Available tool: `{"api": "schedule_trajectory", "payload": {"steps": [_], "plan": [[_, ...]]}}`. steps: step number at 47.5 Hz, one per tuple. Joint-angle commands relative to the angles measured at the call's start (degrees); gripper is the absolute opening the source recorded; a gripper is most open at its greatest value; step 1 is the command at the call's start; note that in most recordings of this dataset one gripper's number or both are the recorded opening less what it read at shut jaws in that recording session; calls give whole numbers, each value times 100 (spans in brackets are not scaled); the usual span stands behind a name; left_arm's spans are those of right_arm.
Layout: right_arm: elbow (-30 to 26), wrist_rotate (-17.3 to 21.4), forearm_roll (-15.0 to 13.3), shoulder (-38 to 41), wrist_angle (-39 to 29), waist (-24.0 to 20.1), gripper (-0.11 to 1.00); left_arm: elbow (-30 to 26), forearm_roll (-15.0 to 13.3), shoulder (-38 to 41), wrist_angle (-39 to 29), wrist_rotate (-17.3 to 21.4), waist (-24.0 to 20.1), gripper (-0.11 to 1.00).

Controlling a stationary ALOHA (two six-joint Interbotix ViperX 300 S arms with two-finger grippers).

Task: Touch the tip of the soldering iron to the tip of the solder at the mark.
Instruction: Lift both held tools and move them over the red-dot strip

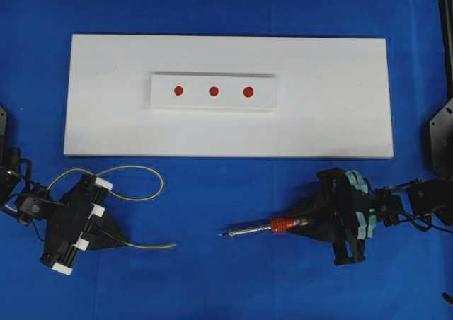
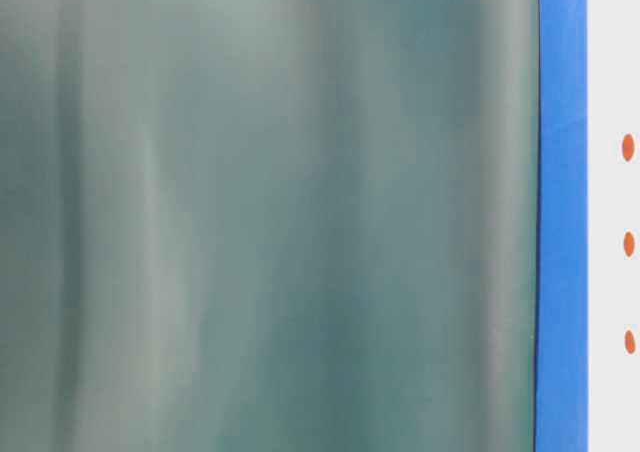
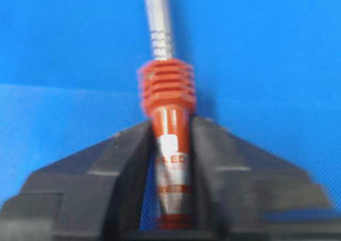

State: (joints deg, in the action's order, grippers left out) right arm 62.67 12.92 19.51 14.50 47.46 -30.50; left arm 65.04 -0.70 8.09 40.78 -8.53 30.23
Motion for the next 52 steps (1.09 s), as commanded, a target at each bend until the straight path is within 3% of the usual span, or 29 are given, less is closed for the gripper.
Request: {"api": "schedule_trajectory", "payload": {"steps": [1,14,20,34,44,52], "plan": [[-26,-26,-88,-53,0,-79,9,-88,9,-44,-62,-9,-44,2],[-79,-44,-79,-132,-70,-79,7,-167,9,-149,-114,-35,-70,2],[-132,-35,-53,-387,-378,-79,7,-272,9,-360,-501,-193,-105,2],[-299,-167,0,-1749,-2092,158,7,-694,9,-1582,-2566,-571,-149,2],[-545,-369,-9,-2628,-3516,589,7,-1072,9,-2417,-3876,-589,-193,2],[-809,-606,-26,-3032,-4403,817,7,-1274,18,-2786,-4553,-703,-299,2]]}}
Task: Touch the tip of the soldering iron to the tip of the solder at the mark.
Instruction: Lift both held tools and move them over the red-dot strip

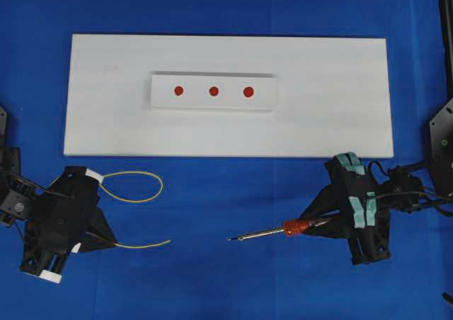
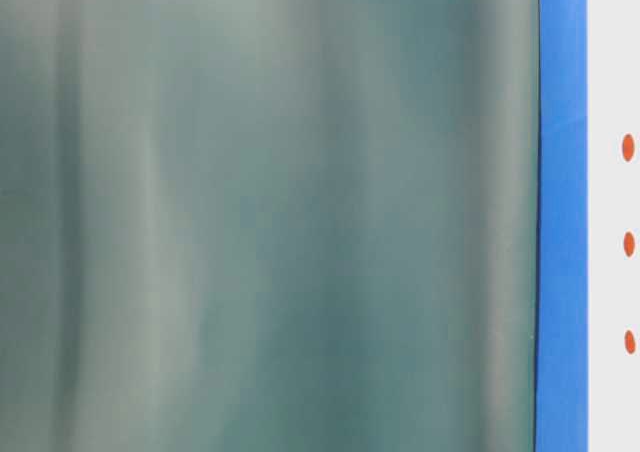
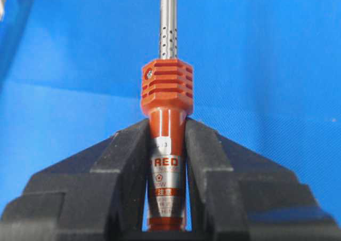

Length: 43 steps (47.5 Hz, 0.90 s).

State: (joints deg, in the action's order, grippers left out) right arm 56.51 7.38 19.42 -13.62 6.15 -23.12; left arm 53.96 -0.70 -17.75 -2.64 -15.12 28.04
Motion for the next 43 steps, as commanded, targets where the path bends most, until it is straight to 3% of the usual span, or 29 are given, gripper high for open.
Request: {"api": "schedule_trajectory", "payload": {"steps": [1,12,20,43], "plan": [[-229,-88,-18,-246,-369,105,7,-167,18,-220,-246,-62,-97,2],[-299,-114,-53,-290,-624,352,7,-193,44,-229,-343,-378,-369,2],[-396,-123,-88,-352,-1037,835,7,-237,53,-255,-475,-404,-712,2],[-1187,-105,-1063,-272,-2197,2927,7,-483,62,-264,-1222,-387,-2971,2]]}}
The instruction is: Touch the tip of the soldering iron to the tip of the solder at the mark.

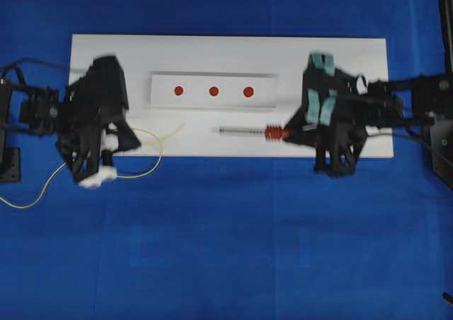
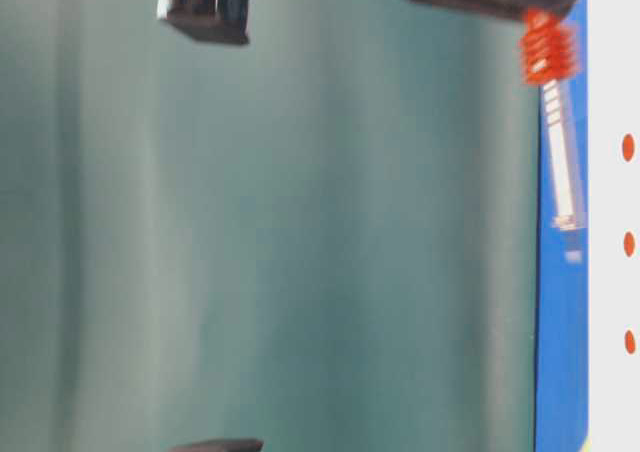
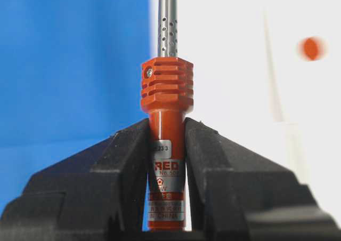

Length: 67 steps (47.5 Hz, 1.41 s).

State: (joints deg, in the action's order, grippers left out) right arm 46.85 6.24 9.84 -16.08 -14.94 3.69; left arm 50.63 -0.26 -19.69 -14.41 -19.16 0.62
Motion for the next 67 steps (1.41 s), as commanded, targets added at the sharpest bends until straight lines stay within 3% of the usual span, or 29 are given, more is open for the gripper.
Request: {"api": "schedule_trajectory", "payload": {"steps": [1,10,19,67], "plan": [[-255,9,-132,-18,-123,316,7,-149,9,-70,-70,26,-290,2],[-439,9,-352,123,-255,712,7,-185,18,-70,-229,53,-694,2],[-580,9,-466,246,-387,756,7,-193,18,-70,-281,18,-729,2],[-817,9,-510,483,-545,756,7,-325,18,598,-316,-18,-729,2]]}}
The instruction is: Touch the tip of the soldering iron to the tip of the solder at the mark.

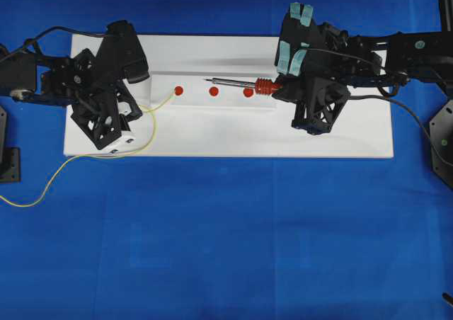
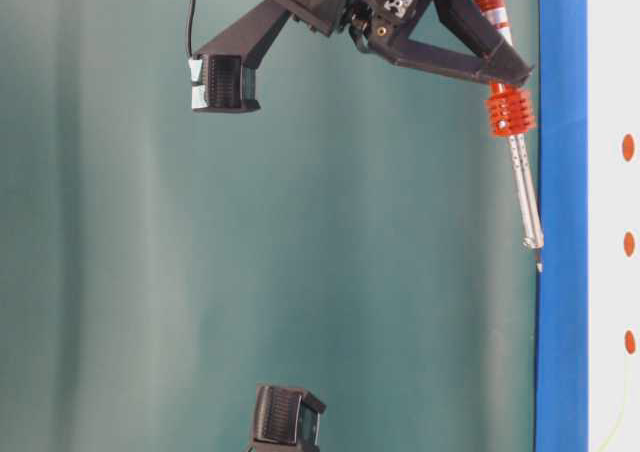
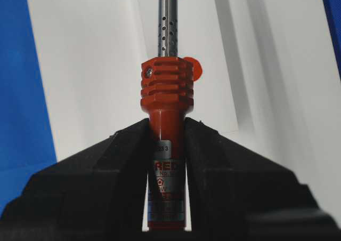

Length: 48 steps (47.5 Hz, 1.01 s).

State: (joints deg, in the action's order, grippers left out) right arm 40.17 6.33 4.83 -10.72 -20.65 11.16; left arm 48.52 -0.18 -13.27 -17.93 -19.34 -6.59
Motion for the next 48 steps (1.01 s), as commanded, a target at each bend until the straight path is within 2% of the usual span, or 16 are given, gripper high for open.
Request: {"api": "schedule_trajectory", "payload": {"steps": [1,38,48], "plan": [[-149,0,-9,-53,26,9,7,-114,9,-44,35,0,-9,2],[-158,0,-79,-44,26,0,7,-44,0,123,167,0,0,2],[-378,-9,-79,176,0,9,6,-35,0,123,167,-9,9,2]]}}
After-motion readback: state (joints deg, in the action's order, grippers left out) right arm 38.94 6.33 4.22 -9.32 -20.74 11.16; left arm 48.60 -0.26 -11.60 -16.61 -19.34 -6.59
